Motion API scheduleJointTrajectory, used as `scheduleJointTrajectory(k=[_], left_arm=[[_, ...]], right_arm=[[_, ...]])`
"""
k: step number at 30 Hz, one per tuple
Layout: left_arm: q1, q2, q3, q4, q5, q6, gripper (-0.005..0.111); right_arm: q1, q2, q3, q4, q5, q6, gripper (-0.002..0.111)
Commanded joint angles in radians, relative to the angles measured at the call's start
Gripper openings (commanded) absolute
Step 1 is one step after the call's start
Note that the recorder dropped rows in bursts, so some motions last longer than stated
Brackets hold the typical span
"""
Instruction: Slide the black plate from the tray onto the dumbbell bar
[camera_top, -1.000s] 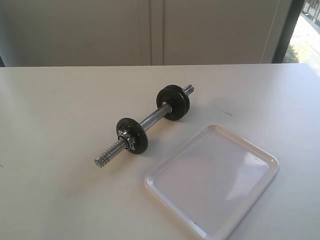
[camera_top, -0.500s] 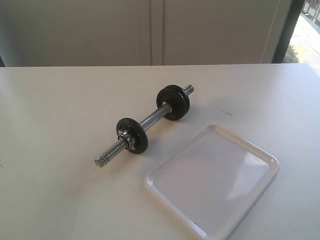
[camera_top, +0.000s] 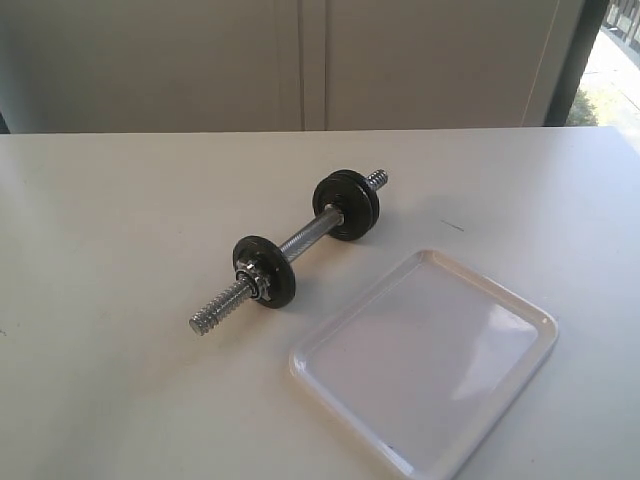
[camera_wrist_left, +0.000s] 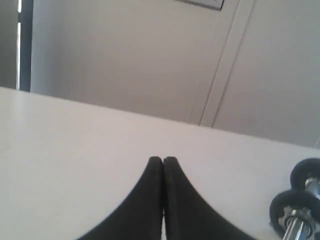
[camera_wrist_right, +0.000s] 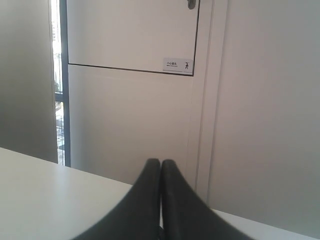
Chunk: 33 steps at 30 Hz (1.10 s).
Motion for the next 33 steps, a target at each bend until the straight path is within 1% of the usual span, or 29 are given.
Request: scheduleJointTrajectory(k=[1, 4, 6, 7, 8, 9, 11, 12, 17, 19, 20, 22, 24, 28, 33], left_arm=[[-0.007, -0.005, 0.007, -0.003, 0.094, 0.028, 0.000], [-0.011, -0.005, 0.007, -0.003, 0.096, 0.058, 0.000], [-0.025, -0.005, 0.007, -0.040, 0.098, 0.186, 0.000], [-0.026, -0.005, 0.007, -0.090, 0.118, 0.313, 0.000], [-0.026, -0.005, 0.007, -0.118, 0.127, 0.365, 0.000], [-0.026, -0.005, 0.007, -0.140, 0.155, 0.484, 0.000], [-0.026, -0.005, 0.007, -0.140, 0.204, 0.583, 0.000], [-0.026, -0.005, 0.007, -0.140, 0.217, 0.595, 0.000], [-0.023, -0.005, 0.007, -0.135, 0.254, 0.589, 0.000], [-0.019, -0.005, 0.007, -0.138, 0.326, 0.474, 0.000], [-0.002, -0.005, 0.007, -0.138, 0.391, 0.419, 0.000], [0.022, -0.005, 0.007, -0.138, 0.397, 0.361, 0.000], [0.036, -0.005, 0.007, -0.138, 0.397, 0.358, 0.000], [0.039, -0.005, 0.007, -0.138, 0.397, 0.364, 0.000], [0.039, -0.005, 0.007, -0.138, 0.397, 0.314, 0.000]], right_arm=[[0.000, -0.004, 0.003, -0.005, -0.008, -0.006, 0.000], [0.000, -0.004, 0.003, -0.005, -0.008, -0.006, 0.000], [0.000, -0.004, 0.003, -0.005, -0.008, -0.006, 0.000], [0.000, -0.004, 0.003, -0.005, -0.008, -0.006, 0.000], [0.000, -0.004, 0.003, -0.005, -0.008, -0.006, 0.000], [0.000, -0.004, 0.003, -0.005, -0.008, -0.006, 0.000], [0.000, -0.004, 0.003, -0.005, -0.008, -0.006, 0.000], [0.000, -0.004, 0.003, -0.005, -0.008, -0.006, 0.000], [0.000, -0.004, 0.003, -0.005, -0.008, -0.006, 0.000], [0.000, -0.004, 0.003, -0.003, -0.008, -0.006, 0.000], [0.000, -0.004, 0.003, -0.003, -0.008, -0.006, 0.000], [0.000, -0.004, 0.003, -0.003, -0.008, -0.006, 0.000], [0.000, -0.004, 0.003, -0.003, -0.008, -0.006, 0.000], [0.000, -0.004, 0.003, -0.003, -0.008, -0.006, 0.000], [0.000, -0.004, 0.003, -0.003, -0.008, -0.006, 0.000]])
